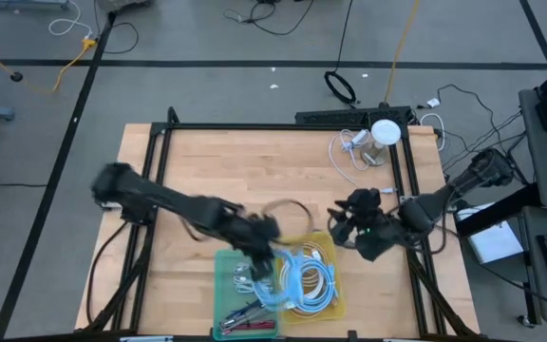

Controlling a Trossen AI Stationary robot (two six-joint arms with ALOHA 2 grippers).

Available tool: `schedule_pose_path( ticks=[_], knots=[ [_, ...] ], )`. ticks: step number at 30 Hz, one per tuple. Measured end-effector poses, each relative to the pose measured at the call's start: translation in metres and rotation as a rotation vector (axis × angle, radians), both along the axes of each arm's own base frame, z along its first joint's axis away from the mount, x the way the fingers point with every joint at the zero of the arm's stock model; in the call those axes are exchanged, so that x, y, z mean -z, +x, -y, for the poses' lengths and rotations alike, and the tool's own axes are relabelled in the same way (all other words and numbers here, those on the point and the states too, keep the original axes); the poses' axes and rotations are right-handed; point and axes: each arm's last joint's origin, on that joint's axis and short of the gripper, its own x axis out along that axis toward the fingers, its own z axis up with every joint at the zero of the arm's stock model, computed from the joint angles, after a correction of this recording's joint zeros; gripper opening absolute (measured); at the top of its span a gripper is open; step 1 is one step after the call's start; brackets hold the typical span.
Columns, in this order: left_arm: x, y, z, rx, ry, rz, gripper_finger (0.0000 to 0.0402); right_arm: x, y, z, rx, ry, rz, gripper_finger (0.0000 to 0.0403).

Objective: Pick & Place USB Port
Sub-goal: Put the blue HDMI cable into the yellow bin

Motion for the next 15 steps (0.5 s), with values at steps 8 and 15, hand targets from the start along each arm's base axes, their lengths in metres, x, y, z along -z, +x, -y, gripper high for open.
schedule_pose_path(
  ticks=[8,15],
  knots=[
    [0.01,0.075,0.027,0.126,-0.014,0.017,0.0031,0.007,-0.001,0.034,0.076,-0.011,-0.188,0.0153],
    [0.041,0.101,0.018,0.093,-0.023,-0.094,0.0031,0.007,-0.004,0.06,0.205,0.003,-0.238,0.0183]
  ],
)
